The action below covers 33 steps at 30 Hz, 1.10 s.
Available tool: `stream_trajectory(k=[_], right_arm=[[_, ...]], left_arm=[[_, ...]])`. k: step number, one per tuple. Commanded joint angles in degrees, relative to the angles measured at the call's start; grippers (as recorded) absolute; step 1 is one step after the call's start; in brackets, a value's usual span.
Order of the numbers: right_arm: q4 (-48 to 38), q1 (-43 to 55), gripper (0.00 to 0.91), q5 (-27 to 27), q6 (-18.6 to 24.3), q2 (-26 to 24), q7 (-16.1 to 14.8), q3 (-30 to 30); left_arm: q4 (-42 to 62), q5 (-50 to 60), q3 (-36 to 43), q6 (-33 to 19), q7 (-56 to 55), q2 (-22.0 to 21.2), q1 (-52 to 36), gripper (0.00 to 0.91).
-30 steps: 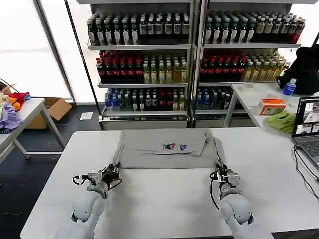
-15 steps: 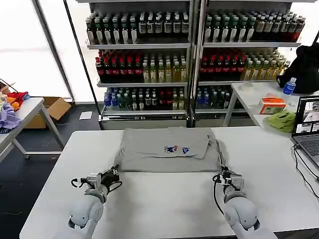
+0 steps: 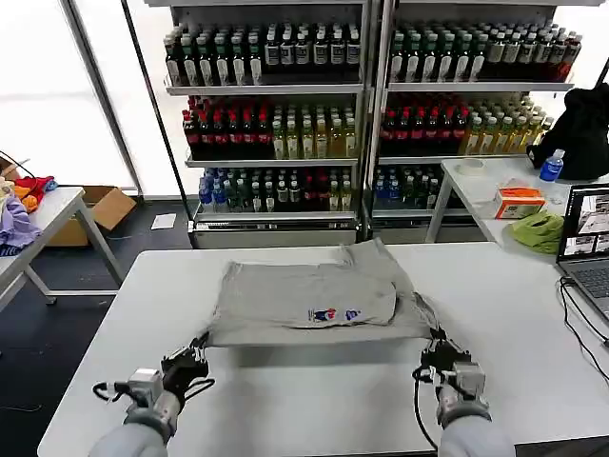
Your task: Fold and organize the clothes.
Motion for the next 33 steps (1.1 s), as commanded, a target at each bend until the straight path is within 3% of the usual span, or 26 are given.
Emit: stream_trajectory(k=[1, 17, 18, 19, 20, 21, 22, 23, 33], right_arm=[[6.6, -17.6, 0.000, -3.9, 2.9, -0.2, 2.6, 2.3], [8.8, -23.2, 0.000, -7.8, 4.9, 0.2, 4.0, -0.1], [8.9, -23.3, 0.040, -8.0, 4.8, 0.4, 4.1, -0.2], [9.0, -23.3, 0.262, -7.9, 4.6, 0.4, 4.3, -0.3], [9.1, -23.3, 0.907, -7.9, 4.6, 0.4, 4.3, -0.3], [9.4, -23.3, 0.907, -7.9, 4.8, 0.5, 4.3, -0.3], [9.6, -23.3, 0.907, -7.9, 4.9, 0.5, 4.2, -0.2], [9.9, -23.2, 0.907, -7.9, 4.9, 0.5, 4.2, -0.2], [10.3, -18.8, 0.907, -5.4, 2.9, 0.1, 4.6, 3.1]], left_arm=[[-9.7, -0.9, -5.7, -0.4, -0.5, 0.2, 18.4, 0.010], [-7.7, 3.1, -2.7, -1.7, -0.3, -2.0, 18.9, 0.010], [-7.5, 3.1, -2.7, -1.7, -0.3, -2.1, 18.7, 0.010], [-7.3, 3.0, -2.7, -1.8, -0.3, -2.1, 18.5, 0.010], [-7.3, 3.0, -2.6, -1.9, -0.2, -2.1, 18.4, 0.010], [-7.5, 3.1, -2.4, -1.9, -0.3, -2.2, 18.2, 0.071], [-7.7, 3.0, -2.3, -1.7, -0.4, -2.3, 18.0, 0.776], [-7.9, 3.0, -2.1, -1.6, -0.4, -2.3, 17.9, 0.907], [-9.3, 2.1, -1.5, 0.4, -0.6, -2.1, 15.5, 0.907]])
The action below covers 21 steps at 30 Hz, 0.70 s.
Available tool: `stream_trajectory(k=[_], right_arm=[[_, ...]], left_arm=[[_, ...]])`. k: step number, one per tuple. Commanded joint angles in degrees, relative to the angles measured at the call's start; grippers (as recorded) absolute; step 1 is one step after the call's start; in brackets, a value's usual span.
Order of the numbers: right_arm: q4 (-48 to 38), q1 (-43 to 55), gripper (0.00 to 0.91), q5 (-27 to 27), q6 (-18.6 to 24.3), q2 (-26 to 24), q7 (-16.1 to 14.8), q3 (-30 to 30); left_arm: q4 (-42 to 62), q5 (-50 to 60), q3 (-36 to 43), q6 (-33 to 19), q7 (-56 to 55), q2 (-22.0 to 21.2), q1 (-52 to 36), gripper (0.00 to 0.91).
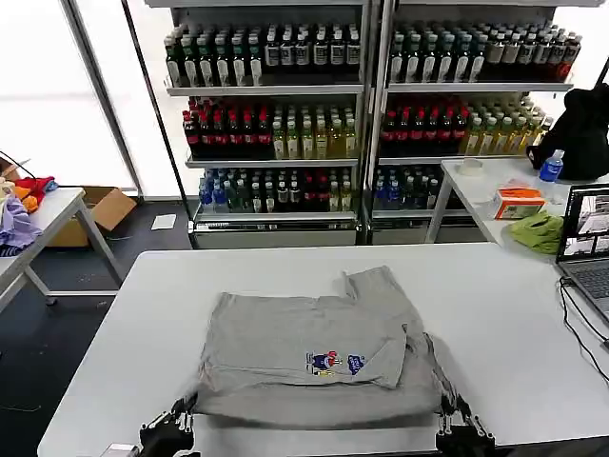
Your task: Fold and organize the clothes.
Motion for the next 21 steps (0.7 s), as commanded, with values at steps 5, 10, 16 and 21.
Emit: stream_trajectory(k=[5, 10, 16, 21], right_arm=[[1.4, 5.4, 0.907, 5.1, -2.7, -0.1, 0.4, 6.5], [-2.5, 14.1, 0.907, 9.4, -1.6, 0.0, -2.7, 10.9], [-14.0, 32.5, 0.907, 10.5, 0.8, -4.8, -17.3, 10.8], [-25.9, 47.5, 0.907, 9.9, -3.7, -11.4, -26.7, 4.5]], left_arm=[[-2.8, -1.0, -1.8, 1.1, -0.2, 0.8, -2.1, 0.907], [-0.3, -2.8, -4.8, -2.2, 2.5, 4.0, -12.0, 0.907], [9.0, -6.0, -2.0, -4.2, 9.5, 9.5, -27.3, 0.907], [20.4, -8.6, 5.5, -4.2, 13.7, 11.4, -39.0, 0.907]])
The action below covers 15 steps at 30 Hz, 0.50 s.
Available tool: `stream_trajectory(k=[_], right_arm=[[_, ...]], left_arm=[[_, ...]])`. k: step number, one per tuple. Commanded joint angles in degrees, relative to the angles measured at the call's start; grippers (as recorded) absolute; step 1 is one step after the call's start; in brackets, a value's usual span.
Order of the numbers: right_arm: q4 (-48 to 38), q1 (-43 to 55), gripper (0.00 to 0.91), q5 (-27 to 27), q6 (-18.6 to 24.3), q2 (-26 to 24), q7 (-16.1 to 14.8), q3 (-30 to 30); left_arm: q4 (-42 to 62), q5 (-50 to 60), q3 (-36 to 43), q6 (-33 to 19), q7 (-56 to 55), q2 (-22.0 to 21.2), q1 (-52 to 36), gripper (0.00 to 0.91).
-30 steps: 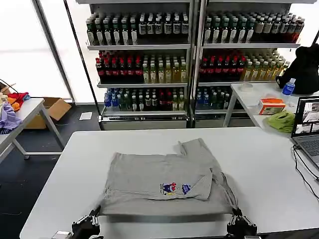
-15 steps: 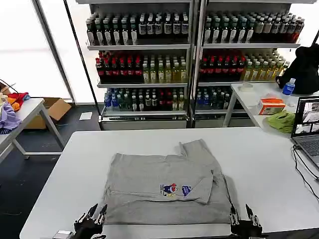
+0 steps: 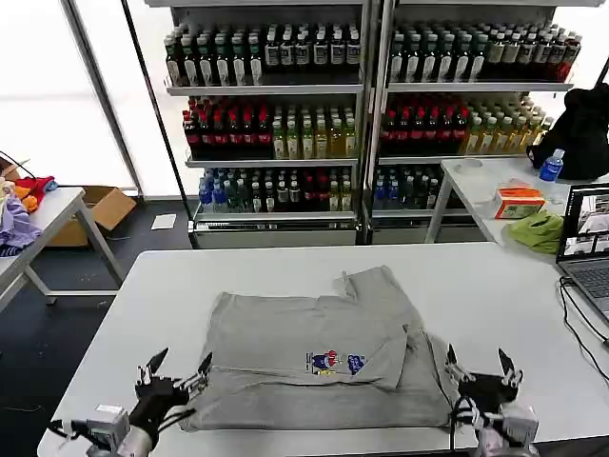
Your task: Fold and organize the clothes.
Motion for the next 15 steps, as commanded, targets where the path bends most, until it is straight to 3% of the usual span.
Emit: stream_trajectory(k=[1, 5, 9, 15], right_arm=[[-21.7, 32.6, 0.907, 2.7, -3.9, -10.5, -20.6, -5.9], [-29.3, 42.7, 0.907, 3.8, -6.0, -13.3, -25.3, -14.4], [-38.8, 50.4, 0.907, 3.7, -6.1, -11.4, -23.9, -21.5], [-48.7, 56.2, 0.907, 3.2, -4.3, -5.0, -22.5, -24.8]], left_arm=[[18.6, -4.4, 9.1, -1.8, 9.3, 6.2, -26.6, 0.907], [26.7, -5.4, 13.0, -1.5, 9.1, 6.6, -34.3, 0.907], [34.0, -6.4, 16.2, -0.7, 7.9, 5.4, -40.0, 0.907], [41.8, -5.8, 18.4, 1.2, 4.9, 3.3, -44.2, 0.907]])
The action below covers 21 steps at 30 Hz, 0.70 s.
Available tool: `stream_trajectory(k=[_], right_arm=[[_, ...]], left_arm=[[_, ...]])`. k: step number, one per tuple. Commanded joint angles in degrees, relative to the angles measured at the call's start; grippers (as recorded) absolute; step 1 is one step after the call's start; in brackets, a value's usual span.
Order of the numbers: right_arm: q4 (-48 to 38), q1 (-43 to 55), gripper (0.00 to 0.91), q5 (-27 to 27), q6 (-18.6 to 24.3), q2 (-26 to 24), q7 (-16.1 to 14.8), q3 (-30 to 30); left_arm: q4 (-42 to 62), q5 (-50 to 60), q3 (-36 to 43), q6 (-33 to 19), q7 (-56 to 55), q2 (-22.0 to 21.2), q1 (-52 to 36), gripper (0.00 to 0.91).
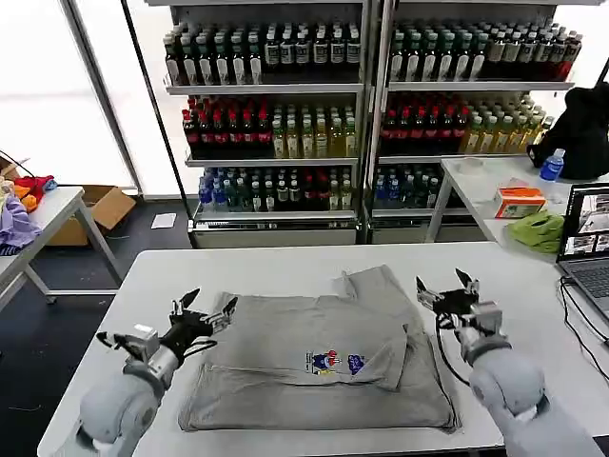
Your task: Fold and organize the clothes.
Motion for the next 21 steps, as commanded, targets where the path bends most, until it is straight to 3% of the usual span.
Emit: stream_trajectory(k=[1, 9, 21], right_arm=[[-24.9, 23.6, 0.907, 0.5, -0.3, 3.8, -5.4, -12.8], [-28.2, 24.9, 0.907, -0.7, -0.7, 10.3, -5.5, -12.5], [-33.2, 25.2, 0.907, -3.4, -0.4, 14.8, -5.5, -12.4]], left_arm=[[20.8, -1.1, 7.6, 1.9, -0.9, -0.5, -17.6, 0.907], [19.4, 0.2, 7.5, 4.0, -2.6, 0.3, -15.2, 0.907], [17.5, 0.2, 8.0, 4.7, -2.5, 1.5, -11.5, 0.907]])
